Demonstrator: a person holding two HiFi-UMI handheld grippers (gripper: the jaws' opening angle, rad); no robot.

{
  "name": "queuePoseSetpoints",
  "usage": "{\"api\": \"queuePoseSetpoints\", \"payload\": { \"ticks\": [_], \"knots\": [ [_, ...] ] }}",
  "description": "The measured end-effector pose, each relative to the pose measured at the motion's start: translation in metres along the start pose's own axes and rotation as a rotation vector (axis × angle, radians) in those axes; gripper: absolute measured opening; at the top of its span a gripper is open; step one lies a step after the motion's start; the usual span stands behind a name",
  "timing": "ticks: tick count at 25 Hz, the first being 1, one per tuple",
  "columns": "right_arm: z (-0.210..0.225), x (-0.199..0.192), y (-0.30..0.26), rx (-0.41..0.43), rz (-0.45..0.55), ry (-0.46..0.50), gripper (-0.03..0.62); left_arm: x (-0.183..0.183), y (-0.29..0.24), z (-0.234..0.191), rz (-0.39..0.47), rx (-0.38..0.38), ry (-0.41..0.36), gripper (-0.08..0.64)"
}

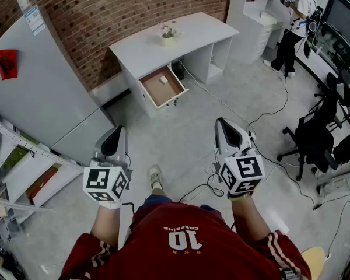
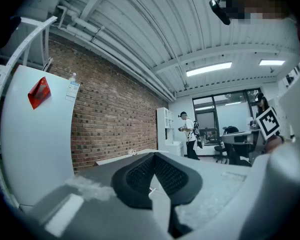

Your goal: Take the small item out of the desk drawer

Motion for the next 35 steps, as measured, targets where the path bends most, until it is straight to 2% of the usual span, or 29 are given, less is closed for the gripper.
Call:
{"api": "queuePoseSetpoints", "payload": {
  "ticks": [12,19,24,35],
  "knots": [
    [0.006,-0.005,-0.005,-0.001,-0.006,-0.009,0.002,0.005,-0.006,0.007,-0.004,0.008,-0.064,0.0],
    [0.019,-0.017,-0.008,-0.019,-0.026,-0.034,0.002,0.002,-0.01,0.008,-0.022,0.002,-0.074,0.0],
    [0.019,-0.021,-0.013,0.006,-0.037,-0.01,0.002,-0.006,-0.022,0.012,-0.04,-0.025,-0.069,0.0],
    [0.03,-0.031,-0.029,0.01,-0.067,-0.021,0.003,-0.012,-0.052,0.013,-0.064,-0.073,-0.074,0.0]
  ]
}}
Point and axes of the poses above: the fingertips, and each gripper's own axes: y backward along the fingers, z to its right, x out of its top, the point moved 6 cm from there along y, backward along the fingers, and after that the axes turned 2 degrees about x, right-handed, at the moved point
